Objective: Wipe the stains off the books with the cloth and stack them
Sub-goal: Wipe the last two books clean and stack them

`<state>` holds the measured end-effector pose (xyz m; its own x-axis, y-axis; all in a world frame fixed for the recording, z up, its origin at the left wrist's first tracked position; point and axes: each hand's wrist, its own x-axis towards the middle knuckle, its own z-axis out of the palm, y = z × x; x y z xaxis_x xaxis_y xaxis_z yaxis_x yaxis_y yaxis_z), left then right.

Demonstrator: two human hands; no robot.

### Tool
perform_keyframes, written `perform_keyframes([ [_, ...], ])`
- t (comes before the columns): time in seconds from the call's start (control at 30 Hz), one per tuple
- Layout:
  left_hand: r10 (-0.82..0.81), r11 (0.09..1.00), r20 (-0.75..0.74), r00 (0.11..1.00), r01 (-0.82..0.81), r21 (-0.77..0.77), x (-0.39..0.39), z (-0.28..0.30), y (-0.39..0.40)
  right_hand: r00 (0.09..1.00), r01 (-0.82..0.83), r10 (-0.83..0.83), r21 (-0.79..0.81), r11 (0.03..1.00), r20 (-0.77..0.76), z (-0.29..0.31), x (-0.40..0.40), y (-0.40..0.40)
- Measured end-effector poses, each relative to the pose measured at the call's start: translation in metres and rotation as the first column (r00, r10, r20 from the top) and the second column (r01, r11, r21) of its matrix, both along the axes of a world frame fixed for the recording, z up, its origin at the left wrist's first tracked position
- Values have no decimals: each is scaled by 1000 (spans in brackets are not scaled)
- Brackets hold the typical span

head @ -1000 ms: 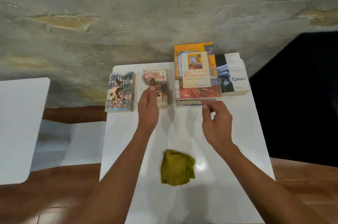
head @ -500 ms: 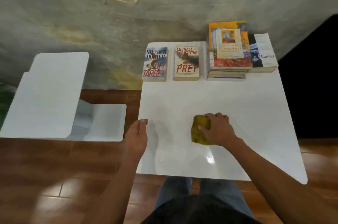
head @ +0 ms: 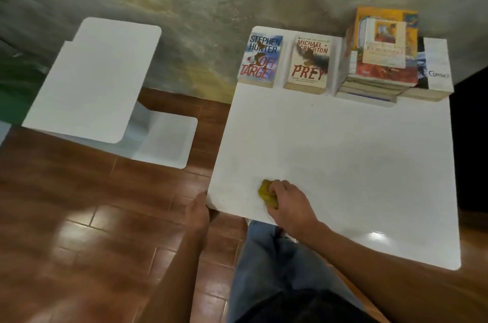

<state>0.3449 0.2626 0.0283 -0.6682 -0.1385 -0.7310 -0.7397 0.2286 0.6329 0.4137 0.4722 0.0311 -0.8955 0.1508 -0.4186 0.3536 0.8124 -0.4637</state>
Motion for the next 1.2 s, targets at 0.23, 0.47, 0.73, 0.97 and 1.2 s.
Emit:
perform_keyframes([
  [0.23,61,949,153,986,-105,296,7,-1,-22,991,-116,101,-211,971,-84,-10,-21,-102],
  [0.47,386,923,-49,921,-385,20,11,25,-63,979,204,-148,-615,762,141,26,-28,-115],
  [0.73,61,990,-213,975,-87,-112,-25,69,-18,830,513,-422,-795,323,364,87,-38,-20],
  [0.97,-246,942,-380,892,312,122,-85,112,43,802,348,-502,-936,-46,323,125,-56,3],
  [1.2,-580,608,-572,580,776,169,-145,153,8,711,152,-695,-988,1,108,156,-107,-47],
])
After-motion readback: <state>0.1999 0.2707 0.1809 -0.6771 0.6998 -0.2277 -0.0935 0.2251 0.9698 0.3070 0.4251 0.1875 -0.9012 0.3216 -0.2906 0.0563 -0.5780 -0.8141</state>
